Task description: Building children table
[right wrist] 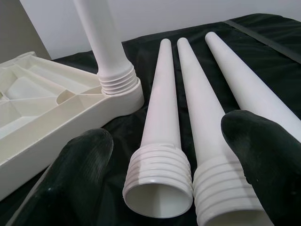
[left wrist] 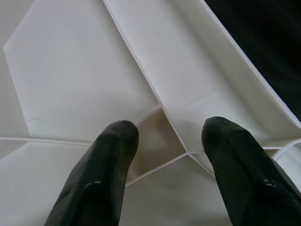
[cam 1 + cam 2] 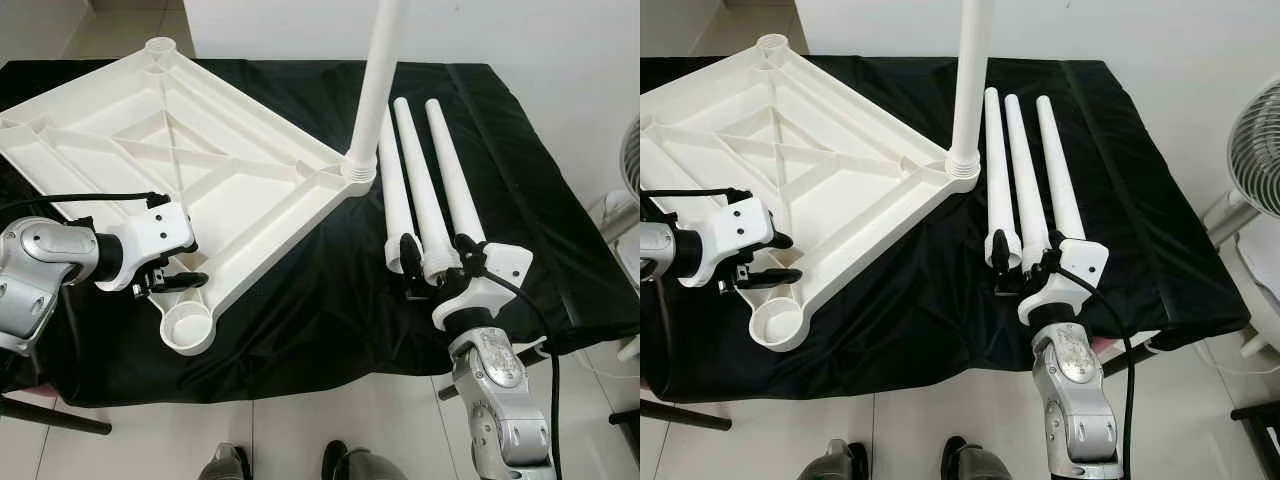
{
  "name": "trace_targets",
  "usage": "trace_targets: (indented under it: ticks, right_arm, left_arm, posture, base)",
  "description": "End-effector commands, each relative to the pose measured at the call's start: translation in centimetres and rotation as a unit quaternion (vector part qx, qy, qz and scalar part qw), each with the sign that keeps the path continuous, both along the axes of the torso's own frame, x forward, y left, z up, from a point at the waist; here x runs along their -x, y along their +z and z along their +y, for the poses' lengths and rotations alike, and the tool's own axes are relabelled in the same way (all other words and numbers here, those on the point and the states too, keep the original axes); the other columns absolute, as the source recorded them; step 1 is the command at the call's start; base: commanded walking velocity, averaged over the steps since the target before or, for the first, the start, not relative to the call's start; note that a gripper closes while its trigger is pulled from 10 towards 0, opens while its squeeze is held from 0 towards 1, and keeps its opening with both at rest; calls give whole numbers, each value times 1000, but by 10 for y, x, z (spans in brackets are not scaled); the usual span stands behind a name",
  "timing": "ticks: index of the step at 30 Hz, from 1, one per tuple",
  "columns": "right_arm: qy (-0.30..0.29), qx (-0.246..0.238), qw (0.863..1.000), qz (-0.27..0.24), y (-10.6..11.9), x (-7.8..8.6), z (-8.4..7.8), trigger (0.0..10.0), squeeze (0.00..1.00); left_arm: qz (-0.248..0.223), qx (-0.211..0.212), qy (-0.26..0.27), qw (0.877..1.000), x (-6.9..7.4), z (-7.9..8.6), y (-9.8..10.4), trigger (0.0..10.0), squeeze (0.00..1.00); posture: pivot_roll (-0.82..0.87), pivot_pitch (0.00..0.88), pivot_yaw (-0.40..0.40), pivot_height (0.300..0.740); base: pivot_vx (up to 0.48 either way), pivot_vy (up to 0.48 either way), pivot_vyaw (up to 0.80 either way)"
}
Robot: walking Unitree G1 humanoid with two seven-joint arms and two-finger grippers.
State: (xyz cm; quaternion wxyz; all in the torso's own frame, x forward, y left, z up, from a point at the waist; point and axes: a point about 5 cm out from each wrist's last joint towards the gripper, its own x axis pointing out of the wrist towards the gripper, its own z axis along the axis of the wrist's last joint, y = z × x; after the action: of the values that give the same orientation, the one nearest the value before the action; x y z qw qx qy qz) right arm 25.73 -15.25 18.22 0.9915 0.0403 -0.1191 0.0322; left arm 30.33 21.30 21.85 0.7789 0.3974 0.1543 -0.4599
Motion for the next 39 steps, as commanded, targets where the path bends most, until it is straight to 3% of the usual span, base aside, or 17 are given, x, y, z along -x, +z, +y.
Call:
trace_targets:
  ticks: [1, 10, 15, 18, 29, 39]
  right_arm:
    - [-2, 0, 1000, 3, 0, 2, -2, 10000, 0]
    - [-1, -1, 1000, 5, -1, 3, 0, 10000, 0]
    - [17, 4, 1000, 7, -2, 3, 4, 10000, 0]
    - [29, 6, 1000, 11, -3, 4, 7, 10000, 0]
    - [29, 7, 999, 11, -3, 4, 5, 10000, 0]
    - [34, 8, 999, 13, -4, 4, 7, 10000, 0]
  left_arm:
    - [15, -2, 12, 1000, 1, 2, -10, 10000, 0]
    - [-11, -15, 68, 998, -6, 34, 13, 10000, 0]
    - [-11, -9, 76, 997, -5, 37, 14, 10000, 0]
    - [-20, -40, 86, 995, -6, 43, 10, 10000, 0]
    - [-12, -69, 68, 995, -3, 37, -8, 10000, 0]
    - [-6, -87, 85, 993, -4, 54, -4, 10000, 0]
  posture:
    - [42, 220, -36, 740]
    - [47, 224, -31, 740]
    - [47, 224, -35, 740]
    - [47, 221, -42, 740]
    - [44, 219, -46, 740]
    - [42, 212, -48, 740]
  base:
    - [0, 0, 0]
    - [0, 0, 0]
    - [0, 0, 0]
    - [0, 0, 0]
    - [0, 0, 0]
    - [0, 0, 0]
